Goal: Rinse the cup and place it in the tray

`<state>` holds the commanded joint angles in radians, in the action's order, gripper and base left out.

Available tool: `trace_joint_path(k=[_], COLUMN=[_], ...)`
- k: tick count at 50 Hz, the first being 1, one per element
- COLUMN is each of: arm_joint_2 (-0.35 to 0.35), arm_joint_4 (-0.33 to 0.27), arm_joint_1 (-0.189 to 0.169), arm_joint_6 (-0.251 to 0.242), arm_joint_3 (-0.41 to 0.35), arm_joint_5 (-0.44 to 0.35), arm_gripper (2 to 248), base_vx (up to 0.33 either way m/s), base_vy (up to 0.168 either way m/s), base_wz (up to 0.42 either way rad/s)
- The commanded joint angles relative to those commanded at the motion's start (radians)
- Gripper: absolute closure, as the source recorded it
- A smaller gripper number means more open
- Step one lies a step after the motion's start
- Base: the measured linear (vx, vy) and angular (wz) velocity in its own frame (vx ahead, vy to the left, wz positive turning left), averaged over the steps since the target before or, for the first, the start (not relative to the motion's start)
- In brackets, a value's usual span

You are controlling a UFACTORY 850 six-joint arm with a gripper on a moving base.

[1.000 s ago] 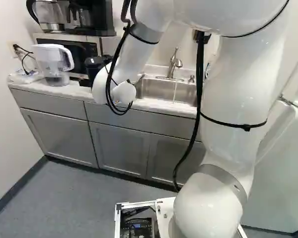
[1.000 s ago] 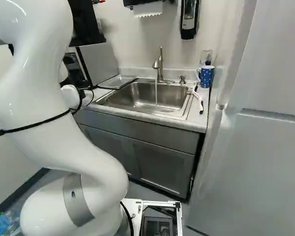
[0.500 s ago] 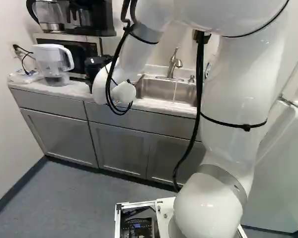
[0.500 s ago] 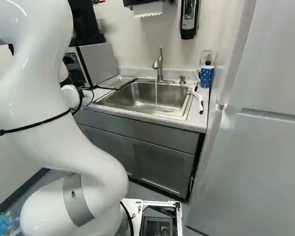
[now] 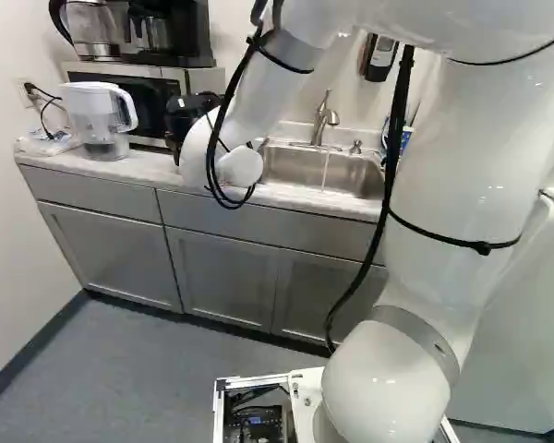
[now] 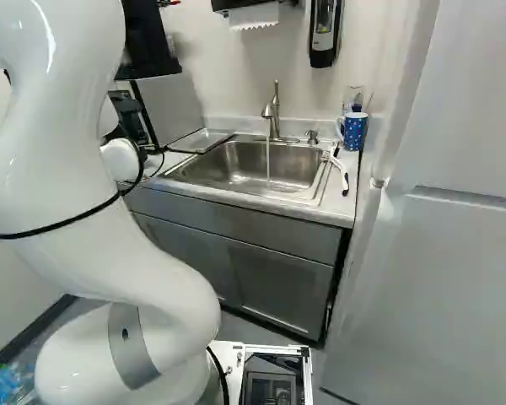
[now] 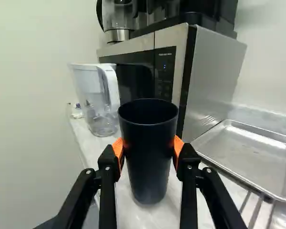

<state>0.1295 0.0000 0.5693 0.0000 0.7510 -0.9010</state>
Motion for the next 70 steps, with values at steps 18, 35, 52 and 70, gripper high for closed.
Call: trace_joint_path(k=[18,35,52,70], arm_joint_2=[-0.074,-0.129,-0.174,-0.196], arm_joint_4=[0.000,0.000,0.003,0.034], arm_joint_1=[-0.046,-0.095,-0.145,-0.201], arm_joint_6=[0.000,0.000,0.000,0.000], arm_joint_3=[-0.037,-0.055,-0.070,-0.091], arm_joint_5=[0.035,0.093,0.142,0.176], arm_gripper=[129,129,129,129], base_vx=[0.000,0.000,0.000,0.000], base_vy=[0.000,0.000,0.000,0.000], base_wz=[0.000,0.000,0.000,0.000])
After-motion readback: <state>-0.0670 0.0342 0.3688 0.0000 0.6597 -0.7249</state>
